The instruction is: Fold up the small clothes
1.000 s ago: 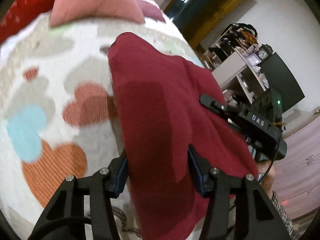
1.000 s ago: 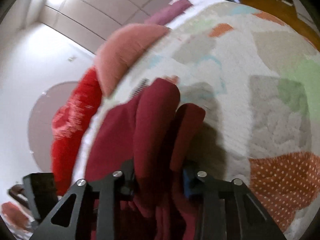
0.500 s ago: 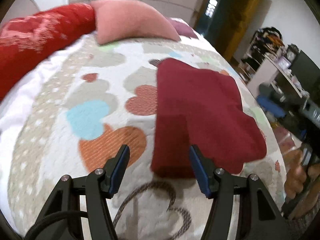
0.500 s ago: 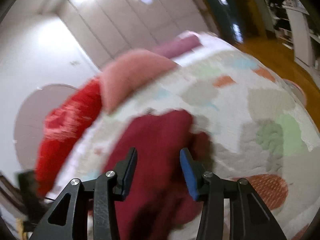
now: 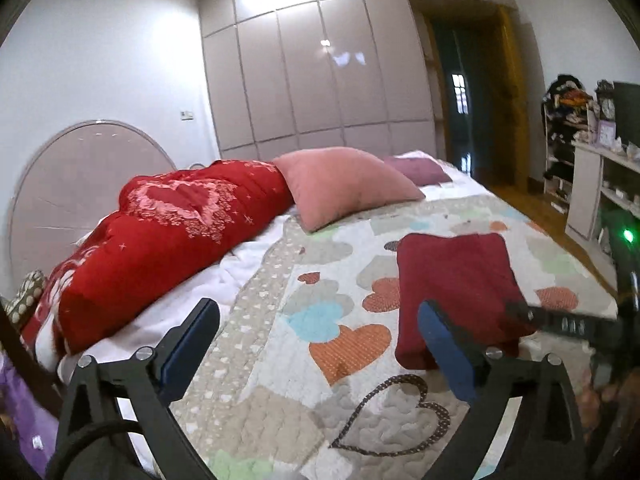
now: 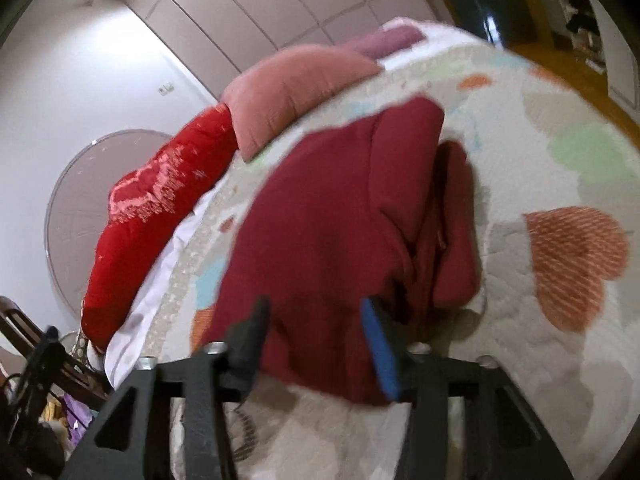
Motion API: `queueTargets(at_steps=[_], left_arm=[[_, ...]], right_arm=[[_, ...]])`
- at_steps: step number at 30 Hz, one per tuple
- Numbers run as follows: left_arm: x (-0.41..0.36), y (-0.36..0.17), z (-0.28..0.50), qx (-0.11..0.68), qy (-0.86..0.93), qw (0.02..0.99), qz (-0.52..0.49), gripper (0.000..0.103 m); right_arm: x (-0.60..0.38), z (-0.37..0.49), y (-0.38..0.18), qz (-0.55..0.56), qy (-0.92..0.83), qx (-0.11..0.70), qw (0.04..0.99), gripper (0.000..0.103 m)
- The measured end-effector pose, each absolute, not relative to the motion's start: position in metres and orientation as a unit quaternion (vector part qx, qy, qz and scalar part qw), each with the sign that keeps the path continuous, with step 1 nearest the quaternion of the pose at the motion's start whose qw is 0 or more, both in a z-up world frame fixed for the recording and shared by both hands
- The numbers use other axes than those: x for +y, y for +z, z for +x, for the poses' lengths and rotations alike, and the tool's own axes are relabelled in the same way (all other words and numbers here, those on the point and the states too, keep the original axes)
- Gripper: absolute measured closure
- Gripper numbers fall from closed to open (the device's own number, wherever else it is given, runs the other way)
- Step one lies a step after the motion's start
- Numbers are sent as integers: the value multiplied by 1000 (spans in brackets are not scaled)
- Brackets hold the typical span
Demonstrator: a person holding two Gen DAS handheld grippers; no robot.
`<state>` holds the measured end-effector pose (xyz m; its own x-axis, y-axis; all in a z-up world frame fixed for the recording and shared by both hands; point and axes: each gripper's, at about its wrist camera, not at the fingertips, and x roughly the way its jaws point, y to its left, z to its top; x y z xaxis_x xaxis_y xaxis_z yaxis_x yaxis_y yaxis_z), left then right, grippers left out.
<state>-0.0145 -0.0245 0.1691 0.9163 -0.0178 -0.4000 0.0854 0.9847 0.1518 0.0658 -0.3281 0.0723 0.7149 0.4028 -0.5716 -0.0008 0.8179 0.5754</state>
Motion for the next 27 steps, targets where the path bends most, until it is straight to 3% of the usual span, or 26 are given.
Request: queueTargets(at_steps=[6,10,27], left_arm=[[-17,152,-26,255,-47,965,36,0],[-20,136,-29,302,-55,951,26,0],[-52,102,-48,378,-77,920,68,0]], right_arm=[[-316,2,91,224,77,334,912,38],[-306,-27,86,190,46,344,919,30],[-293,-56,70,113,-10,370,922,26]])
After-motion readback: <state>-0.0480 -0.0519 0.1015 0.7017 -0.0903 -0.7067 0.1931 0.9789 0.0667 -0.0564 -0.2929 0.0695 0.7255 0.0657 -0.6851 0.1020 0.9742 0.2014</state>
